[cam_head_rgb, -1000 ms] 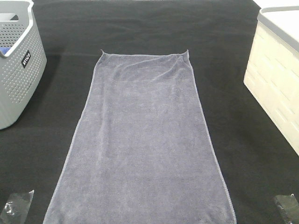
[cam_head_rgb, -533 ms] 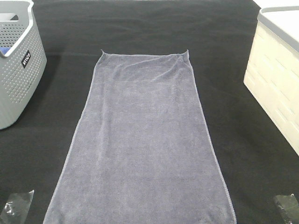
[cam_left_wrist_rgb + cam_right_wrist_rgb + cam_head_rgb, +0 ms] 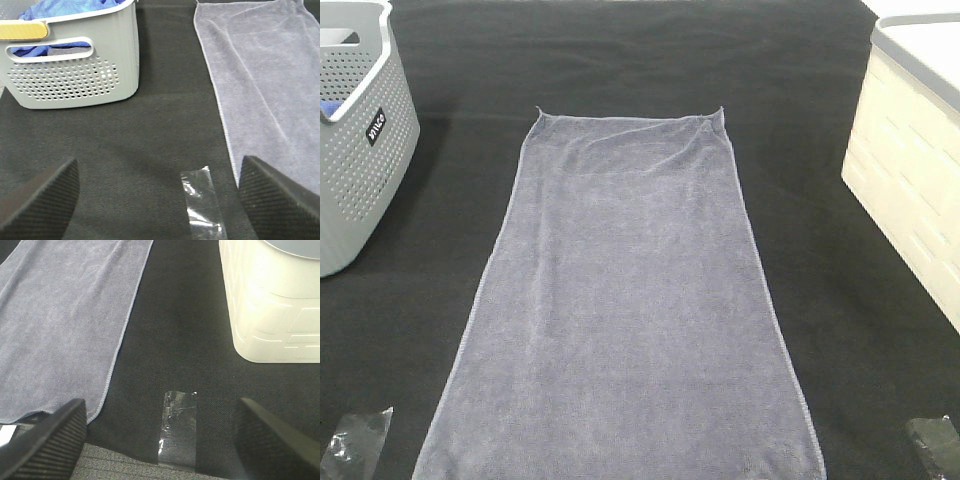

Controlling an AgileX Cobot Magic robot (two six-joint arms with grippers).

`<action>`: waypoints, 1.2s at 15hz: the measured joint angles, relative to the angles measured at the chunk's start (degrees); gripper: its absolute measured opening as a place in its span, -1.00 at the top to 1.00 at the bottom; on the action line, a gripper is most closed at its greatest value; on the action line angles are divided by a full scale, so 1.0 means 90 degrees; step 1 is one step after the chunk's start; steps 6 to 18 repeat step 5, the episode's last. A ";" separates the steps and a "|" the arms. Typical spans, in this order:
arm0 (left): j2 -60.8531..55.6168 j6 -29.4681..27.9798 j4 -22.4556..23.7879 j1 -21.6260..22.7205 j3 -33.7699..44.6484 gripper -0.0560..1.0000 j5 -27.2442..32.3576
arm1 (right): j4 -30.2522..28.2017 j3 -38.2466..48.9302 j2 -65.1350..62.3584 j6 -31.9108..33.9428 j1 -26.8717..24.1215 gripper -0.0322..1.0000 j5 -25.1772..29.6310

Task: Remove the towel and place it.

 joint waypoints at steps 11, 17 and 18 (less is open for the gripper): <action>0.0000 0.0032 0.0070 0.0000 0.0000 -0.65 0.0000 | 0.0000 0.0000 0.0000 0.0000 0.0000 -0.58 0.0000; 0.0000 0.0032 0.0070 0.0000 0.0000 -0.65 0.0000 | 0.0000 0.0000 0.0000 0.0000 0.0000 -0.58 0.0000; 0.0000 0.0032 0.0070 0.0000 0.0000 -0.65 0.0000 | 0.0000 0.0000 0.0000 0.0000 0.0000 -0.58 0.0000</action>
